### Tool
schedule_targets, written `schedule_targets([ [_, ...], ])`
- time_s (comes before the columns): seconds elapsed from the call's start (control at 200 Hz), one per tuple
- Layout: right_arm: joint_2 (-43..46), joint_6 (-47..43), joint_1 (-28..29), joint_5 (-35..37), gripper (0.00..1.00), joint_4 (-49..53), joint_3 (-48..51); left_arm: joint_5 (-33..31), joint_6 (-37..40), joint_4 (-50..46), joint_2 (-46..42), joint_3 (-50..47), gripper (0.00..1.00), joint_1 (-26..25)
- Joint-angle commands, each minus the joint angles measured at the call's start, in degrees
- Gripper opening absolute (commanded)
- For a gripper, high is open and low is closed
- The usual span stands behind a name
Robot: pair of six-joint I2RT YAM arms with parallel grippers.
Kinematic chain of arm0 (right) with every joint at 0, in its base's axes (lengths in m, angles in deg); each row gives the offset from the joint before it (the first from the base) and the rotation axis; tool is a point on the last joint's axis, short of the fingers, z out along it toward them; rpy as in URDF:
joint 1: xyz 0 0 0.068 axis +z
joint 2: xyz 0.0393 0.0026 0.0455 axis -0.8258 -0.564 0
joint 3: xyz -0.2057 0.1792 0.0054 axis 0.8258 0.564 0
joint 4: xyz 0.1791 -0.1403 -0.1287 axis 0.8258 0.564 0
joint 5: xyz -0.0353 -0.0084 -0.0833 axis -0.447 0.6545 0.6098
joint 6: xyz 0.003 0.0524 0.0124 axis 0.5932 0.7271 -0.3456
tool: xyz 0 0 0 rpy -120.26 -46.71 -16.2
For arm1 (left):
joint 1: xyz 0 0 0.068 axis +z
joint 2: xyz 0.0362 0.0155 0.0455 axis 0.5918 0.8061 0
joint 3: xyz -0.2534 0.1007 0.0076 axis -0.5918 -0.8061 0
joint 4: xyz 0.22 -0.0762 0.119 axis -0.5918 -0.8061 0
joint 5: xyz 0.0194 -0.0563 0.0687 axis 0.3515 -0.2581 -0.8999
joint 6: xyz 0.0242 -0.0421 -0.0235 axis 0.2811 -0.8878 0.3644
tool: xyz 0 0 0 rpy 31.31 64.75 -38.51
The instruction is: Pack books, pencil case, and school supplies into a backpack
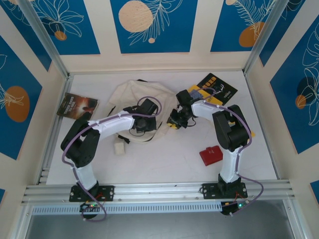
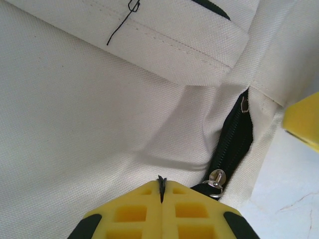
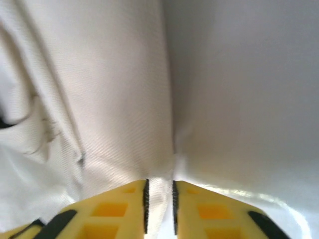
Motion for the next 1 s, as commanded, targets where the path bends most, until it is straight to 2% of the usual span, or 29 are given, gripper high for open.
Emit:
schedule_targets([
  [0.0, 4.9, 0.8, 0.6, -1.4, 0.32, -0.1, -1.4, -1.8, 1.2, -1.3, -1.8, 0.0, 0.0, -0.1],
  [0.12, 2.9, 2.0, 1.6, -0.4, 0.39, 1.7, -3.8, -1.3, 1.4, -1.0, -1.7, 0.1, 0.0, -0.1],
  [0.475, -7.2, 5.2, 3.5, -3.4, 0.4, 3.6, -10.6, -1.4, 1.4, -1.8, -1.9, -0.3, 0.0, -0.2],
  [0.675, -10.1, 5.3, 2.4, 0.9, 0.4, 6.5, -11.4, -9.2, 0.8, -10.6, -5.1, -0.9, 0.0, -0.9],
  [0.995, -11.9, 5.4, 1.2, 3.5, 0.4, 7.6, -11.1, -14.5, 0.8, -20.8, -16.7, -5.6, 0.0, -0.9],
])
